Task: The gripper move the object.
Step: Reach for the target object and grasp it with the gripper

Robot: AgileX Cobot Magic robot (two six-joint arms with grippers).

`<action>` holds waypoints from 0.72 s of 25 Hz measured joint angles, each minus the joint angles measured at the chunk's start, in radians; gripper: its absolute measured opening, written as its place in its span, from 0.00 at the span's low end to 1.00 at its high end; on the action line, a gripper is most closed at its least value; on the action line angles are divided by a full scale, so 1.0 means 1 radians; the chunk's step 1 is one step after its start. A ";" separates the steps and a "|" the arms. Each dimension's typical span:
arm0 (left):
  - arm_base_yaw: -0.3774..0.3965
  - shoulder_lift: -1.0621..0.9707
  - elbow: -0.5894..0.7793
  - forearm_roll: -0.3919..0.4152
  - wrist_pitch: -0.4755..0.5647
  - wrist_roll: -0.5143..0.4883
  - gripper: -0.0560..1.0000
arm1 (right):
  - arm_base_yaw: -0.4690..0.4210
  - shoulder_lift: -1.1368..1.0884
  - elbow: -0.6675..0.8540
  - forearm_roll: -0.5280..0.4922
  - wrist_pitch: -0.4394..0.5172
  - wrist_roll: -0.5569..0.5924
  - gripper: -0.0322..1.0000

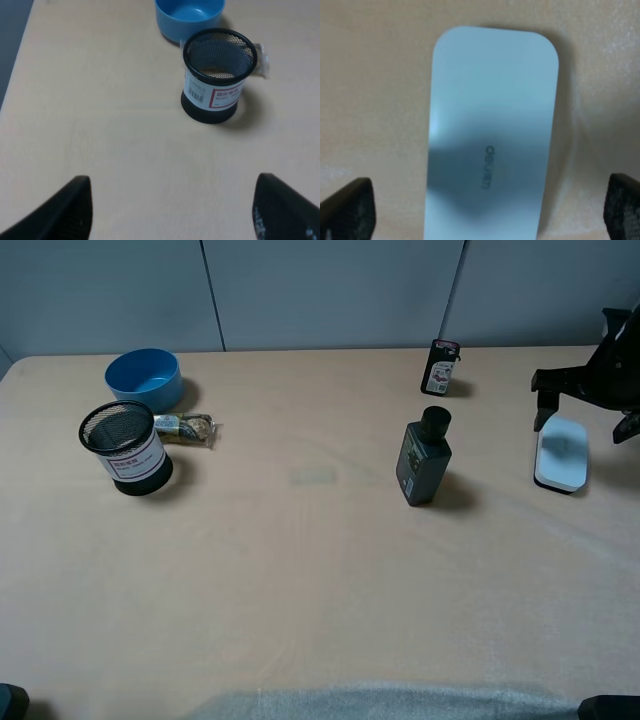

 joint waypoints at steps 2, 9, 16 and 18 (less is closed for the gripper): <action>0.000 0.000 0.000 0.000 0.000 0.000 0.75 | 0.000 0.000 0.000 0.000 -0.003 0.000 0.70; 0.000 0.000 0.000 0.000 0.000 0.000 0.75 | 0.000 0.027 0.000 0.000 -0.006 0.001 0.70; 0.000 0.000 0.000 0.000 0.000 0.000 0.75 | 0.000 0.061 0.000 0.000 -0.019 0.001 0.70; 0.000 0.000 0.000 0.000 0.000 0.000 0.75 | 0.000 0.061 0.000 0.000 -0.025 0.001 0.70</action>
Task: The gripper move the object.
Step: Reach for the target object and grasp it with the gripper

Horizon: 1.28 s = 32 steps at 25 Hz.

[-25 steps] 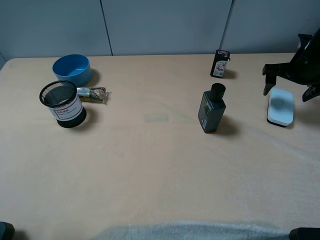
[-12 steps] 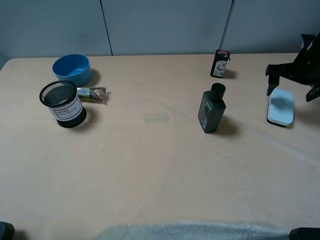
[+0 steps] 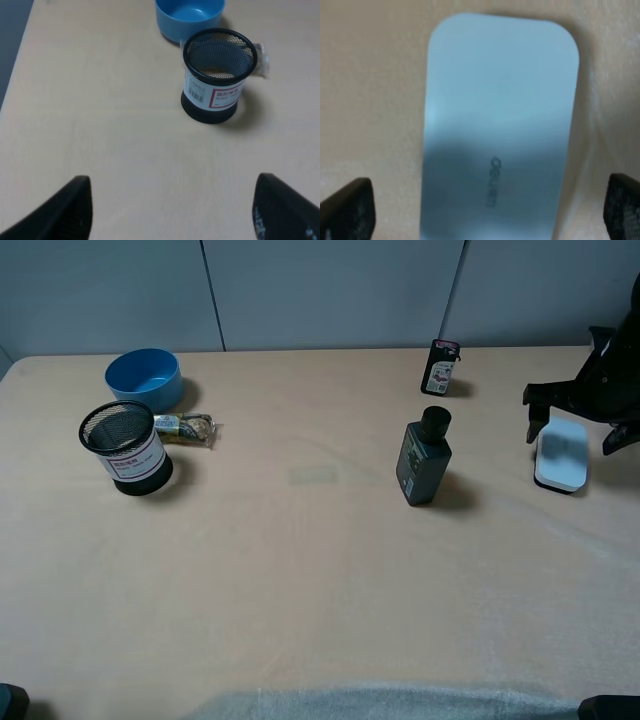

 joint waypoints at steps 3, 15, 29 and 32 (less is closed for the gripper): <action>0.000 0.000 0.000 0.000 0.000 0.000 0.75 | 0.000 0.006 0.000 -0.001 -0.003 0.002 0.70; 0.000 0.000 0.000 0.000 0.000 0.000 0.75 | 0.000 0.039 0.000 -0.003 -0.022 0.001 0.70; 0.000 0.000 0.000 0.000 0.000 0.000 0.75 | 0.000 0.066 0.000 -0.003 -0.025 0.000 0.70; 0.000 0.000 0.000 0.000 0.000 0.000 0.75 | 0.000 0.066 0.000 -0.004 -0.025 0.000 0.70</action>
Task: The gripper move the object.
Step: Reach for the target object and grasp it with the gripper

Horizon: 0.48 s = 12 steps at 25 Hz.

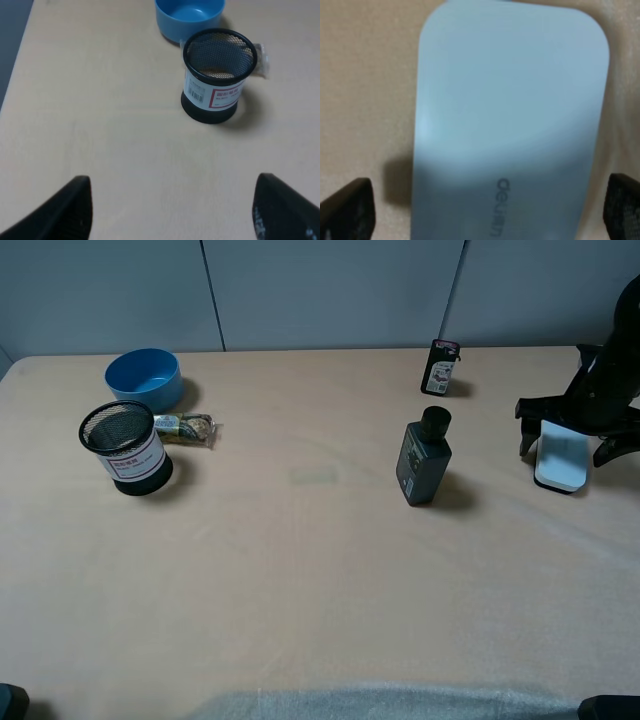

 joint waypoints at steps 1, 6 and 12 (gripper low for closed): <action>0.000 0.000 0.000 0.000 0.000 0.000 0.75 | 0.000 0.000 0.000 0.000 0.000 0.000 0.70; 0.000 0.000 0.000 0.000 0.000 0.000 0.75 | 0.000 0.000 0.000 0.000 0.000 0.000 0.70; 0.000 0.000 0.000 0.000 0.000 0.000 0.75 | 0.000 0.000 0.000 0.000 -0.009 0.000 0.70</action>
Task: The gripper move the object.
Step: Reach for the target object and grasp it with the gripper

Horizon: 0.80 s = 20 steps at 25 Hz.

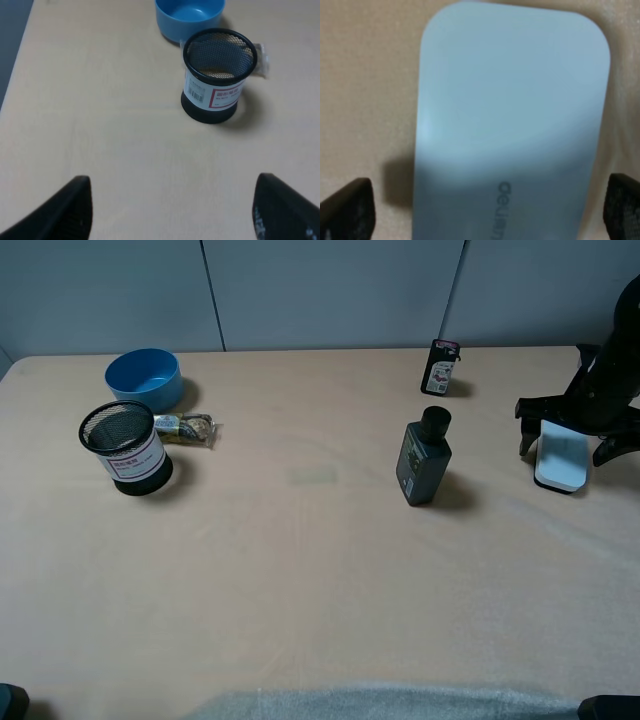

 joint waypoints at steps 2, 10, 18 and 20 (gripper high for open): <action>0.000 0.000 0.000 0.000 0.000 0.000 0.75 | 0.000 0.000 0.000 0.000 -0.006 0.000 0.70; 0.000 0.000 0.000 0.000 0.000 0.000 0.75 | 0.000 0.000 0.000 0.000 -0.009 -0.001 0.64; 0.000 0.000 0.000 0.000 0.000 0.000 0.75 | 0.000 0.000 0.000 -0.004 -0.010 -0.016 0.49; 0.000 0.000 0.000 0.000 0.000 0.000 0.75 | 0.000 0.000 0.000 -0.004 -0.010 -0.019 0.49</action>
